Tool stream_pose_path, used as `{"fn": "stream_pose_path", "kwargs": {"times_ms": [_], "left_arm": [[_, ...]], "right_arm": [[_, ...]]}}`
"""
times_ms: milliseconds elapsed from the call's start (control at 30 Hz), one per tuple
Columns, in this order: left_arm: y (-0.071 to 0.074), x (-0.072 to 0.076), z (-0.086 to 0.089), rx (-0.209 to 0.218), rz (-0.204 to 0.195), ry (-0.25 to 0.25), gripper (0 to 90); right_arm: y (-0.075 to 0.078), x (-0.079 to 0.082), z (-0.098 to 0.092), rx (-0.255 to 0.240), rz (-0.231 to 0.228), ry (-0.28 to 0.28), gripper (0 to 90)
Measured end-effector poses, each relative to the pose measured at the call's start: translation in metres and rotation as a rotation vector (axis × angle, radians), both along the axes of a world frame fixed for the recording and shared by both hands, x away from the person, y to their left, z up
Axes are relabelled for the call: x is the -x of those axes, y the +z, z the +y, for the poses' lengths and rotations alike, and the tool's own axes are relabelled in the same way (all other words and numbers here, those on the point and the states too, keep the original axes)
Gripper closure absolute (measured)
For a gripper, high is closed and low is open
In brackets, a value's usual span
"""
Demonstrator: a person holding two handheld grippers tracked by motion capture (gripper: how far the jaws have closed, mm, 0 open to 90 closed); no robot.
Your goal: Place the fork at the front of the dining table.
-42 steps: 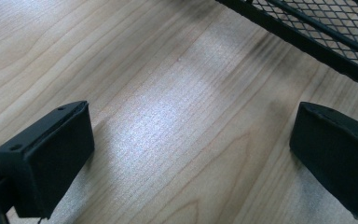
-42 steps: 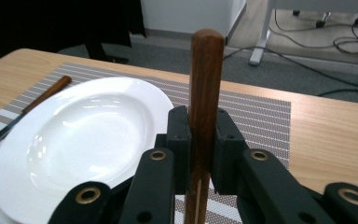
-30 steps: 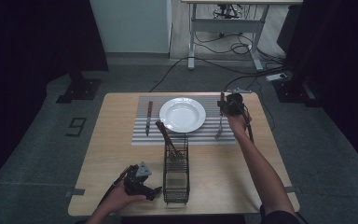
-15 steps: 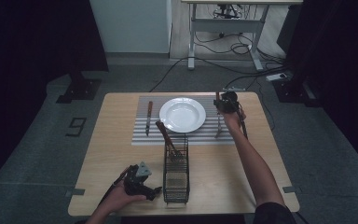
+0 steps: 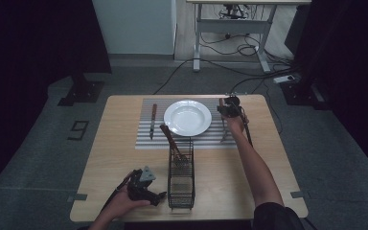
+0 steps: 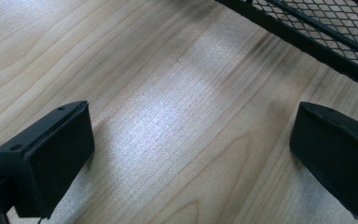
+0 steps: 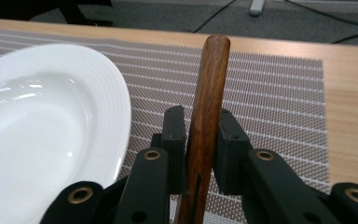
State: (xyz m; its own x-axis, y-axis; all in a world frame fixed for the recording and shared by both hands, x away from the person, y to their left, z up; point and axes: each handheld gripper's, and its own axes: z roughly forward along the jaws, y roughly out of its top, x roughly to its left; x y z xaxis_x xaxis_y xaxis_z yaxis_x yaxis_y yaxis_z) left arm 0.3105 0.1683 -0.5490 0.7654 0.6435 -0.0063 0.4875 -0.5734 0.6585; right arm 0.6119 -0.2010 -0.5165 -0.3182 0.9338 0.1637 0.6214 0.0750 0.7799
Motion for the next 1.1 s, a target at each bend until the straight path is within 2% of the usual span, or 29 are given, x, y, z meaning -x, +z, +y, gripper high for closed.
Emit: {"fn": "stream_pose_path", "kwargs": {"times_ms": [267,533,733,800,933,1100], "left_arm": [[0.0,0.0,0.0,0.0,0.0,0.0,0.0],[0.0,0.0,0.0,0.0,0.0,0.0,0.0],[0.0,0.0,0.0,0.0,0.0,0.0,0.0],[0.0,0.0,0.0,0.0,0.0,0.002,0.0],[0.0,0.001,0.0,0.001,0.0,0.003,0.0],[0.0,0.001,0.0,0.001,0.0,0.002,0.0]], "right_arm": [[-0.017,-0.006,0.004,0.011,0.028,-0.03,75.7],[-0.029,-0.008,0.008,0.062,0.059,-0.034,74.0],[-0.03,-0.007,0.013,0.101,0.046,-0.034,70.8],[-0.03,-0.005,0.015,0.099,0.045,-0.031,65.4],[-0.028,-0.003,0.013,0.082,0.061,-0.013,63.6],[-0.02,0.003,0.007,0.076,0.058,-0.005,63.1]]}}
